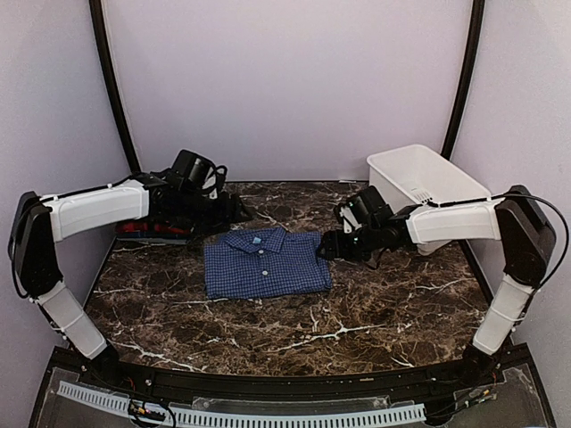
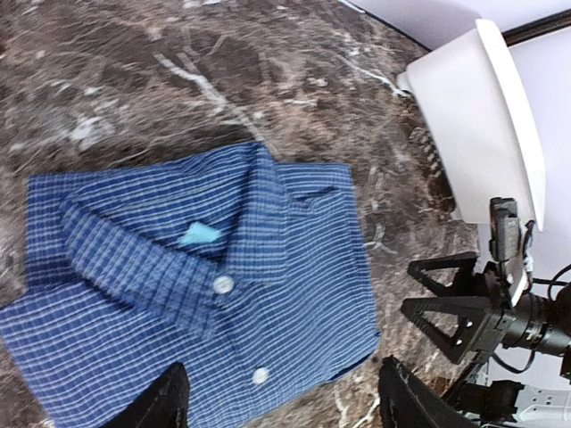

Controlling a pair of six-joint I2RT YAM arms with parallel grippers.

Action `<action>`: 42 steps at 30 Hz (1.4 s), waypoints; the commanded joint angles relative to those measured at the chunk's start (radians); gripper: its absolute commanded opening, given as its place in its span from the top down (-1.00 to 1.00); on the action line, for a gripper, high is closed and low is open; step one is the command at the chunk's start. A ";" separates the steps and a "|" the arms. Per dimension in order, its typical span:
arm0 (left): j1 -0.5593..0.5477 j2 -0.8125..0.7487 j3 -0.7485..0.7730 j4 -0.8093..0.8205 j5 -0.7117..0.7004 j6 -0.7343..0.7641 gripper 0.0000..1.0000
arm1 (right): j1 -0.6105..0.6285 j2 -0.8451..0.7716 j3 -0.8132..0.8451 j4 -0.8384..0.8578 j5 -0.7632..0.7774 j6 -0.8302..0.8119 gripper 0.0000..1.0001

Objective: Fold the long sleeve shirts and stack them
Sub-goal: Turn over the square folded shirt at the center of the board, then adjust the square-folded shirt at the center of the board.

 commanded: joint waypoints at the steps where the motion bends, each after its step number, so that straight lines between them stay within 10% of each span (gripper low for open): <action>1: 0.064 -0.110 -0.192 -0.012 -0.017 0.034 -0.48 | 0.015 0.061 0.070 -0.013 -0.003 -0.036 -0.44; 18: 0.111 -0.097 -0.477 0.111 0.107 0.056 -0.61 | 0.068 0.140 0.055 -0.053 -0.032 -0.056 -0.25; 34: -0.100 -0.120 -0.510 -0.040 0.099 -0.053 0.75 | 0.097 0.014 -0.153 -0.061 -0.061 -0.045 0.91; 42: -0.111 -0.213 -0.482 -0.168 -0.015 -0.073 -0.01 | 0.098 -0.074 -0.159 -0.137 -0.009 -0.053 0.24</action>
